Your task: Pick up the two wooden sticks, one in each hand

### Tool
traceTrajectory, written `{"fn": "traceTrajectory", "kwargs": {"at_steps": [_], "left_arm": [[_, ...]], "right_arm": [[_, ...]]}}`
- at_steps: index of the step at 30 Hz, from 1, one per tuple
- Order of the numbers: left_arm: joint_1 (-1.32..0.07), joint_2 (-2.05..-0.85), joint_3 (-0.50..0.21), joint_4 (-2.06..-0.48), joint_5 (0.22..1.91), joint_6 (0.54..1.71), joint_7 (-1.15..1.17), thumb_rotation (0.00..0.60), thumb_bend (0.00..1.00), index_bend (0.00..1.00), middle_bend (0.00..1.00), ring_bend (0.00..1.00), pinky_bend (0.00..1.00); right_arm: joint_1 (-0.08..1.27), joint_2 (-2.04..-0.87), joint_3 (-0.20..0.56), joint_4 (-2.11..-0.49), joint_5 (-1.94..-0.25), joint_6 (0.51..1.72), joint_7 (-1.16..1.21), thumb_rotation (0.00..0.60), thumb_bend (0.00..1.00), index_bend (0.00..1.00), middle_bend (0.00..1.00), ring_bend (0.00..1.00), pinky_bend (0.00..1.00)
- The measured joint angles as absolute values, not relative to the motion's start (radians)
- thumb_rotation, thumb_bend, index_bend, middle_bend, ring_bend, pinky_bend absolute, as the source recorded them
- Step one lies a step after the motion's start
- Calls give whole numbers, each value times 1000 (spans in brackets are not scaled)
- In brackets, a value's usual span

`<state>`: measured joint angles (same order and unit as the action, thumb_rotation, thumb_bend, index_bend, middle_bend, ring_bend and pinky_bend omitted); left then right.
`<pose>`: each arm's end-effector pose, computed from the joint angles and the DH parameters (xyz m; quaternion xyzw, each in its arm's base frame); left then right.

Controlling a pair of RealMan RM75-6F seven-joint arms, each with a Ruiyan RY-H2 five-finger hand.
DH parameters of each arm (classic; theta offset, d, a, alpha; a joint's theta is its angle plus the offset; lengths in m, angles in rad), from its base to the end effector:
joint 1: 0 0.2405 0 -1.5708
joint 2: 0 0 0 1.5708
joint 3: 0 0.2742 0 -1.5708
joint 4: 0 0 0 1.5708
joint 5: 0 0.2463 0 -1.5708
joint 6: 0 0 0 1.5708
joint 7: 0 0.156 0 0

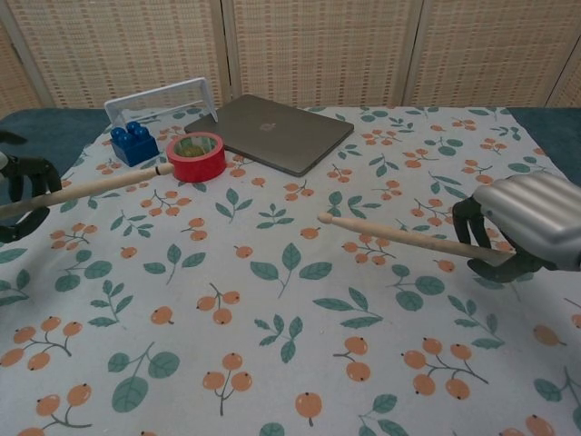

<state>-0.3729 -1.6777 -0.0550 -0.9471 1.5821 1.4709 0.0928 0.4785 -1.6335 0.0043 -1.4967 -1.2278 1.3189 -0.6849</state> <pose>-0.3131 0.3015 -0.0085 -0.6845 -0.2244 -0.4166 0.5546 -0.2249 -0.2783 -0.0607 0.7341 -0.2862 0.2977 0.5390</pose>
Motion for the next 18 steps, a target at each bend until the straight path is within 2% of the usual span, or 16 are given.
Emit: {"fn": "traceTrajectory", "kwargs": {"at_steps": [10, 18], "left_arm": [[-407, -1628, -87, -1157, 1562, 1428, 170, 600, 532, 840, 900, 545, 150], [-449, -1634, -117, -1299, 1550, 1386, 308, 600, 532, 842, 903, 546, 150]], "right_arm": [[479, -1579, 28, -1673, -1363, 1285, -410, 600, 375, 1000, 857, 689, 301], [520, -1614, 75, -1713, -1375, 1232, -444, 600, 375, 1000, 857, 689, 301]]}}
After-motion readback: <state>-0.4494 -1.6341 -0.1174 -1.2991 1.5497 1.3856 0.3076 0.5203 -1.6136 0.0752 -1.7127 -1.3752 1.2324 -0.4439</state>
